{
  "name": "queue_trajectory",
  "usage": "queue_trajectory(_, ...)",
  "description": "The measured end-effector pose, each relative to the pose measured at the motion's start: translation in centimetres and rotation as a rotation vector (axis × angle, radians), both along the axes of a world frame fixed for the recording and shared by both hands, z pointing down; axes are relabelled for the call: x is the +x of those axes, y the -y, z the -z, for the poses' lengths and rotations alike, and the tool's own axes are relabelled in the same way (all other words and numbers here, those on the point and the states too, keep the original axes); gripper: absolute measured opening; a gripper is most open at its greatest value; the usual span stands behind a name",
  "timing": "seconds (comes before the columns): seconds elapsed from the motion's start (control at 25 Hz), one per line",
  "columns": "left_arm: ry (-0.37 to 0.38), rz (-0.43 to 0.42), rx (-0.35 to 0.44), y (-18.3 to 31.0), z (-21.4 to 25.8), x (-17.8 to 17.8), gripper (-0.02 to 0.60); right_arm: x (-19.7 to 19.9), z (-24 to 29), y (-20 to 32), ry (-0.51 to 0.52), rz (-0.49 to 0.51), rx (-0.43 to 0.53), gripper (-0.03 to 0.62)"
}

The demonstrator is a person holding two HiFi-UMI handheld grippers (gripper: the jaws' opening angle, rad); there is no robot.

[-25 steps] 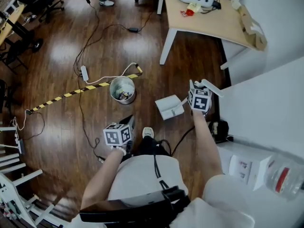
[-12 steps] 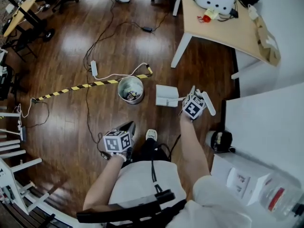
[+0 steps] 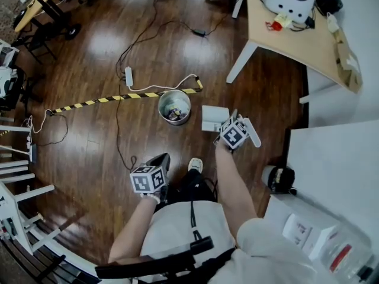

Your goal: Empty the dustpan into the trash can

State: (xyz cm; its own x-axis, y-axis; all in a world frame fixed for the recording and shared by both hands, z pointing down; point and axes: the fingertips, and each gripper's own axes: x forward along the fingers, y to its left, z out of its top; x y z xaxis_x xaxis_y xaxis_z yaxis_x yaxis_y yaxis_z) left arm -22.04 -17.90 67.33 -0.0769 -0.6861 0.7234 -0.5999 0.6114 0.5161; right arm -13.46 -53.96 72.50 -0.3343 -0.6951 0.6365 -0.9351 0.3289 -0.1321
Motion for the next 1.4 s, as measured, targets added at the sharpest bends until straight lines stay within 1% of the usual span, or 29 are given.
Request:
queue_trajectory(0.08,-0.003,-0.001,0.007,-0.2,0.0,-0.1,-0.005,0.7,-0.3,-1.3,0.037,-0.043,-0.039,0.273)
queue_trajectory(0.24,-0.010,-0.018,0.015,-0.4,0.2,-0.1,-0.005,1.7,-1.1,-3.5,0.039,-0.010,-0.049,0.298)
queue_trajectory(0.4,-0.015,-0.030,0.023,-0.7,0.3,0.0,-0.005,3.6,-1.7,-4.7,0.070,-0.049,-0.076,0.322)
queue_trajectory(0.52,-0.019,-0.036,0.022,-1.3,0.4,0.4,-0.005,4.9,-2.2,-5.5,0.064,-0.043,-0.073,0.324)
queue_trajectory(0.64,-0.018,-0.052,0.014,-1.9,0.3,0.7,-0.005,5.3,-2.4,-6.4,0.047,-0.028,-0.075,0.325)
queue_trajectory(0.72,-0.019,-0.064,0.014,-2.2,0.3,1.0,-0.005,5.4,-2.8,-7.0,0.049,-0.020,-0.086,0.343)
queue_trajectory(0.76,-0.020,-0.072,0.016,-2.4,0.4,1.2,-0.005,5.4,-2.9,-7.3,0.053,-0.019,-0.093,0.362)
queue_trajectory(0.88,-0.018,-0.095,0.023,-3.0,0.5,1.6,-0.005,6.0,-3.1,-8.4,0.055,-0.030,-0.107,0.382)
queue_trajectory(0.96,-0.014,-0.112,0.032,-3.4,0.5,1.8,-0.005,6.7,-2.9,-9.4,0.053,-0.034,-0.109,0.382)
queue_trajectory(1.08,0.002,-0.147,0.062,-3.5,1.0,2.3,-0.005,7.9,-2.5,-11.4,0.041,0.005,-0.114,0.382)
queue_trajectory(1.24,0.049,-0.206,0.125,-4.1,2.6,2.0,-0.005,8.2,-0.9,-16.6,0.034,0.125,-0.122,0.379)
queue_trajectory(1.28,0.068,-0.223,0.138,-4.8,3.2,1.9,-0.005,7.9,0.0,-18.4,0.038,0.167,-0.116,0.356)
queue_trajectory(1.32,0.089,-0.238,0.147,-5.6,3.9,1.6,-0.005,7.6,1.0,-20.3,0.040,0.209,-0.102,0.296)
queue_trajectory(1.36,0.111,-0.249,0.154,-6.5,4.5,1.3,-0.005,7.1,2.2,-22.0,0.041,0.248,-0.078,0.177)
queue_trajectory(1.4,0.129,-0.256,0.165,-7.2,5.2,1.0,-0.005,6.7,3.6,-23.5,0.047,0.280,-0.049,0.108)
